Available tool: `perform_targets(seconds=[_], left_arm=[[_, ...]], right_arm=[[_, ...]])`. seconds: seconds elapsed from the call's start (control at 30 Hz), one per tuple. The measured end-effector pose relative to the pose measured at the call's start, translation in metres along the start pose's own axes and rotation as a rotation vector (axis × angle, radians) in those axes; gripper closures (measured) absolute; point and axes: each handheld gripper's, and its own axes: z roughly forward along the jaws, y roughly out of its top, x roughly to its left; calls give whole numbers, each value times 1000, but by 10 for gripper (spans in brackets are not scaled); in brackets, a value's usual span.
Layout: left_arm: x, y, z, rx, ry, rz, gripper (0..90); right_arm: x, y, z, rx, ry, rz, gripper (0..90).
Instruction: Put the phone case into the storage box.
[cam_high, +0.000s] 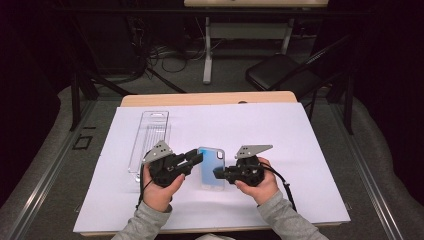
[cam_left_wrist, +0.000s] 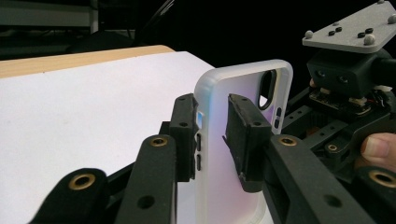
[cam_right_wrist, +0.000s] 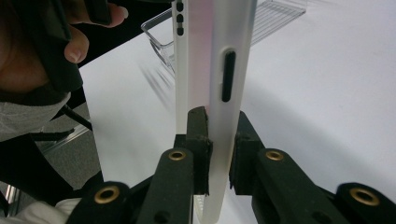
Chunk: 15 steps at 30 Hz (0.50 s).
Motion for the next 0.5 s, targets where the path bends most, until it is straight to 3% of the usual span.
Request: perform_targets(seconds=[0.5], left_arm=[[1, 0, -1, 2, 7, -10, 772]], right_arm=[[2, 0, 2, 2, 8, -3, 812]])
